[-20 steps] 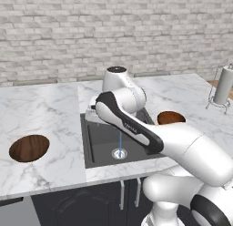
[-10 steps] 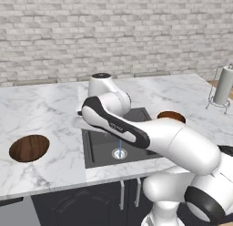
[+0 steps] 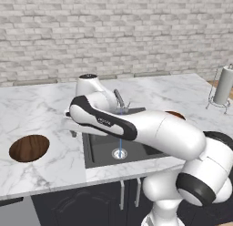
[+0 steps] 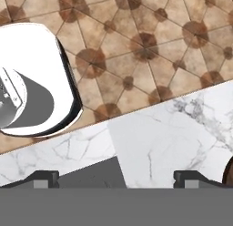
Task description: Rinse each bowl for a few seconds and place them down in the sink or on the counter.
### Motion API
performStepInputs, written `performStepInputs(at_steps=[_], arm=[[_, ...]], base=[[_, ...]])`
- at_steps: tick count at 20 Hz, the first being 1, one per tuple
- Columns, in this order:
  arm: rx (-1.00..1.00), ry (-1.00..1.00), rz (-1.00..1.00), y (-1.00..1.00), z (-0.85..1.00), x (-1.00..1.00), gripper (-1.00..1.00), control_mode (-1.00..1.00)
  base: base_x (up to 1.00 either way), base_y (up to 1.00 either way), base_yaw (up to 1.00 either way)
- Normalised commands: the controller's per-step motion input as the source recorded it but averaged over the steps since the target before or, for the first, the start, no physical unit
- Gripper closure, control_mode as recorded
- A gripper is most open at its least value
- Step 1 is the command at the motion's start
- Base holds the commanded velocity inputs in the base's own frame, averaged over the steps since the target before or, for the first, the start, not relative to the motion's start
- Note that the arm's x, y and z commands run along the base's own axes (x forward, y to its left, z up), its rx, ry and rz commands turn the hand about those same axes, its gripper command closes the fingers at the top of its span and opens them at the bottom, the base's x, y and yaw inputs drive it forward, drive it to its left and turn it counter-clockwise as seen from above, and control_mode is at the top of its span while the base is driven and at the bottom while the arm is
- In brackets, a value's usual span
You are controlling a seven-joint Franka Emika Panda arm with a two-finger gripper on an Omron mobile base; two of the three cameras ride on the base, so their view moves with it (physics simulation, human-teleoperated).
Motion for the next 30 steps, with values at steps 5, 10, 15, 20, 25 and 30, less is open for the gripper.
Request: performStepInputs(at_steps=[5,10,15,20,25,30], arm=[[0.0,0.0,0.0,0.35,-0.07,0.05,-1.0,-1.0],[0.0,0.0,0.0,0.31,-0.08,0.01,-1.0,-1.0],[0.0,0.0,0.0,0.27,-0.13,0.06,-1.0,-1.0],[0.01,-0.01,0.0,0.24,-0.19,0.15,-1.0,-1.0],[0.01,-0.03,0.0,0.18,-0.19,0.13,-1.0,-1.0],[0.01,-0.03,0.0,0.17,-0.17,0.1,-1.0,-1.0]], base=[[0.0,0.0,0.0],[0.0,0.0,0.0],[0.0,0.0,0.0],[0.0,0.0,0.0],[0.0,0.0,0.0],[0.0,0.0,0.0]])
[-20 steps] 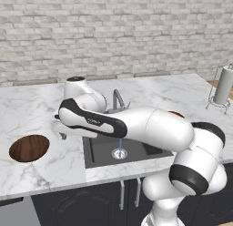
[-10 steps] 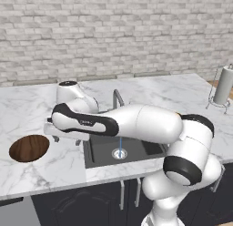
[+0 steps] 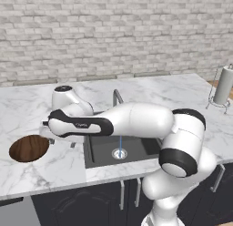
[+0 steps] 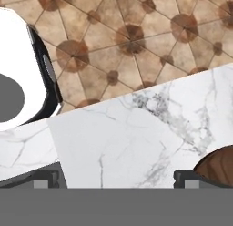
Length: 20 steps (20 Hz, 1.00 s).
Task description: Rinse each bowl for a few seconds and place them down in the sink or on the counter.
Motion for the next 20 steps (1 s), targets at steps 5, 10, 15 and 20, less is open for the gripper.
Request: performStepInputs(at_steps=[5,10,15,20], arm=[[0.03,-0.04,0.0,0.11,-0.15,0.04,-1.0,-1.0],[0.05,-0.03,0.0,0.05,-0.15,0.01,-1.0,-1.0],[0.05,-0.02,0.0,0.01,-0.14,0.02,-1.0,-1.0],[0.04,-0.02,0.0,0.01,-0.16,0.02,-1.0,-1.0]], base=[[0.0,0.0,0.0],[0.0,0.0,0.0],[0.0,0.0,0.0],[0.0,0.0,0.0]])
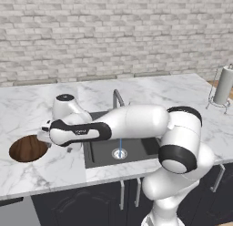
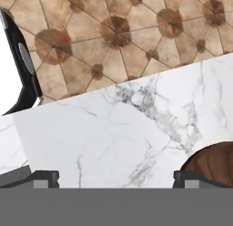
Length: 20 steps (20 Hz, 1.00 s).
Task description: Rinse each bowl for a few seconds and place them down in the sink or on the counter.
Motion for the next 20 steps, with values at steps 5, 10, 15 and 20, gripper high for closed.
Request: performStepInputs(at_steps=[5,10,15,20], arm=[[0.02,-0.02,0.0,0.02,-0.1,0.08,-1.0,-1.0],[0.01,-0.03,0.0,0.0,-0.09,0.07,-1.0,-1.0],[0.0,-0.04,0.0,0.02,-0.1,0.12,-1.0,-1.0],[0.01,-0.03,0.01,0.07,-0.11,0.15,-1.0,-1.0]], base=[[0.0,0.0,0.0],[0.0,0.0,0.0],[0.0,0.0,0.0],[0.0,0.0,0.0]])
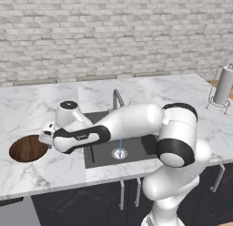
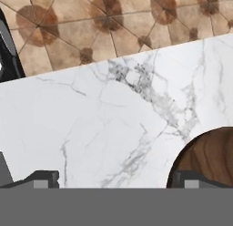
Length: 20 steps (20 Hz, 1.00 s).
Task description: Rinse each bowl for a few seconds and place them down in the sink or on the counter.
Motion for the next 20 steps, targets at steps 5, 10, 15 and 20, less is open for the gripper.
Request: performStepInputs(at_steps=[5,10,15,20], arm=[[0.02,-0.02,0.01,0.11,-0.13,0.14,-1.0,-1.0],[0.02,0.0,0.0,0.13,-0.11,0.15,-1.0,-1.0],[0.0,0.0,0.0,0.2,-0.1,0.18,-1.0,-1.0],[0.0,0.0,0.0,0.15,-0.06,0.14,-1.0,-1.0]], base=[[0.0,0.0,0.0],[0.0,0.0,0.0],[0.0,0.0,0.0],[0.0,0.0,0.0]])
